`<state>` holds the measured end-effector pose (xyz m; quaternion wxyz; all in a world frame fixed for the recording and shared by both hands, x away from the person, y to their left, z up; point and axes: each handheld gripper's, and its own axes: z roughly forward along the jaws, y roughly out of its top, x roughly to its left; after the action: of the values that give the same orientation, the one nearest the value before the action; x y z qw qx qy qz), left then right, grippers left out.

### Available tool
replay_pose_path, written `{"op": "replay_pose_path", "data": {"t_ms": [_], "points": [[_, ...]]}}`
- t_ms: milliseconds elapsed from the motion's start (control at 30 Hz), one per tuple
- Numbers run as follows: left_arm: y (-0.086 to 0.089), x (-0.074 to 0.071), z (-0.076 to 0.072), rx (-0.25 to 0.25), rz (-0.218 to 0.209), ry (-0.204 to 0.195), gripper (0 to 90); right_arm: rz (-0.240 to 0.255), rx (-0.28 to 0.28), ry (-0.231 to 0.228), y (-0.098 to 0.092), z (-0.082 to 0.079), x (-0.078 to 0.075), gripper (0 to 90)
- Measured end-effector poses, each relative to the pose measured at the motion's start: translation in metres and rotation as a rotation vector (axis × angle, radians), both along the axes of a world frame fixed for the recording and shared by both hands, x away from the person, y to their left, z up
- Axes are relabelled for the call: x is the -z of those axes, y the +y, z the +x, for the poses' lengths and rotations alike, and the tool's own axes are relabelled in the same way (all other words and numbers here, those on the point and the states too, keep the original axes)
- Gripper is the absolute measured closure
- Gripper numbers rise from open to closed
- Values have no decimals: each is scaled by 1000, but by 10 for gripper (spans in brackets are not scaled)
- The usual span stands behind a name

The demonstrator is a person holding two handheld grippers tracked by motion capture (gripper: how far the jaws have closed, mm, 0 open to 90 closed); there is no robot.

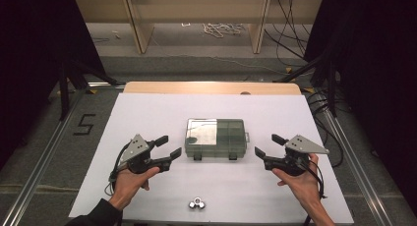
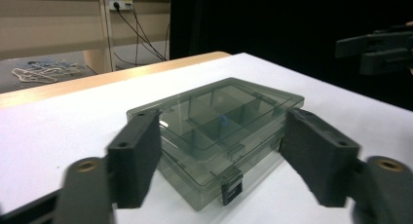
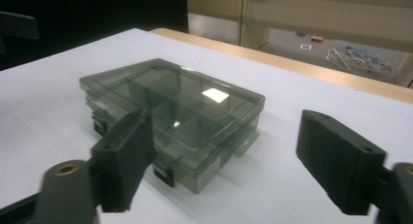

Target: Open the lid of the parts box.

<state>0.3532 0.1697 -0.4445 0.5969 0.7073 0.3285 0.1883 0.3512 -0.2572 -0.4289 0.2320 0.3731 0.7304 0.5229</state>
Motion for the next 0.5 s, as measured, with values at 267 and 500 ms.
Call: {"op": "replay_pose_path", "data": {"t_ms": [267, 500], "points": [[-1, 13, 18, -10, 62, 53, 504, -38, 3, 52, -6, 18, 8, 475], [-2, 26, 32, -13, 111, 131, 733, -97, -20, 91, -6, 26, 14, 700]]}}
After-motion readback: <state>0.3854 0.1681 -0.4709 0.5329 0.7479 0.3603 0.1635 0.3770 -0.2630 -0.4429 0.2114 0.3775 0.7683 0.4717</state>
